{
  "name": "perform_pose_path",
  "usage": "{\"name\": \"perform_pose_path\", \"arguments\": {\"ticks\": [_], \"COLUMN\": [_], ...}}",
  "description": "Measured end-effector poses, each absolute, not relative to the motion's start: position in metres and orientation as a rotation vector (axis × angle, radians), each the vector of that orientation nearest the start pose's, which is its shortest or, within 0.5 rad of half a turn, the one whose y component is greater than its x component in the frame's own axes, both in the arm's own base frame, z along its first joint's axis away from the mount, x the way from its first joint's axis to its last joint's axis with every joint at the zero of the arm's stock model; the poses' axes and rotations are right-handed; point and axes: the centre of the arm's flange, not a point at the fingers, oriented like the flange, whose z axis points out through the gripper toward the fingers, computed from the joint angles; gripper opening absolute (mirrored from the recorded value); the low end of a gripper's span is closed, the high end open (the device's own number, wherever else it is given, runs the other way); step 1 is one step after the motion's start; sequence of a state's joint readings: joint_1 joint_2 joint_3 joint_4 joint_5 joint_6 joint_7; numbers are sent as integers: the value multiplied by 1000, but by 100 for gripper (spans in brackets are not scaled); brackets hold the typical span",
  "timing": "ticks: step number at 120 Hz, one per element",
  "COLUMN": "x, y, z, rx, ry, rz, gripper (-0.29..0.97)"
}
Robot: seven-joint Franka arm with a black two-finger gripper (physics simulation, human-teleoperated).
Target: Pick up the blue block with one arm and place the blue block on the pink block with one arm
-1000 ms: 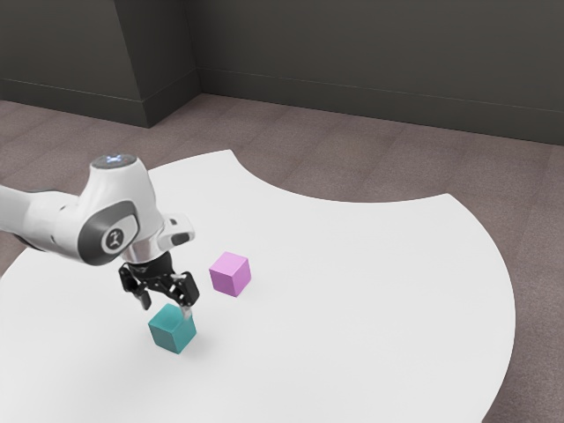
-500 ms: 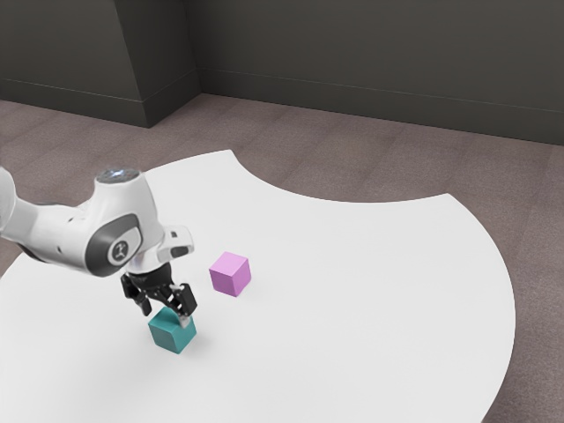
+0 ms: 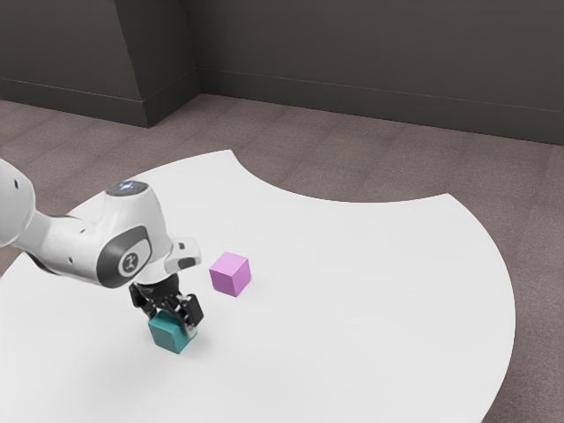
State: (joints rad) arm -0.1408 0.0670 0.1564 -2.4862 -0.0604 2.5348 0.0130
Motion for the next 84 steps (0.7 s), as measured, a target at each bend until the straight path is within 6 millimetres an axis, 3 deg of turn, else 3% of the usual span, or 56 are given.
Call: {"name": "perform_pose_path", "arguments": {"ticks": [32, 58, 76, 84], "x": [471, 474, 476, 483], "y": [11, 10, 11, 10], "z": [251, 256, 257, 267], "rx": [-3169, -3167, -3162, -3158], "ry": [-96, -80, -81, -70], "rz": [33, 7, -2, -39], "gripper": [67, 39, 35, 33]}}
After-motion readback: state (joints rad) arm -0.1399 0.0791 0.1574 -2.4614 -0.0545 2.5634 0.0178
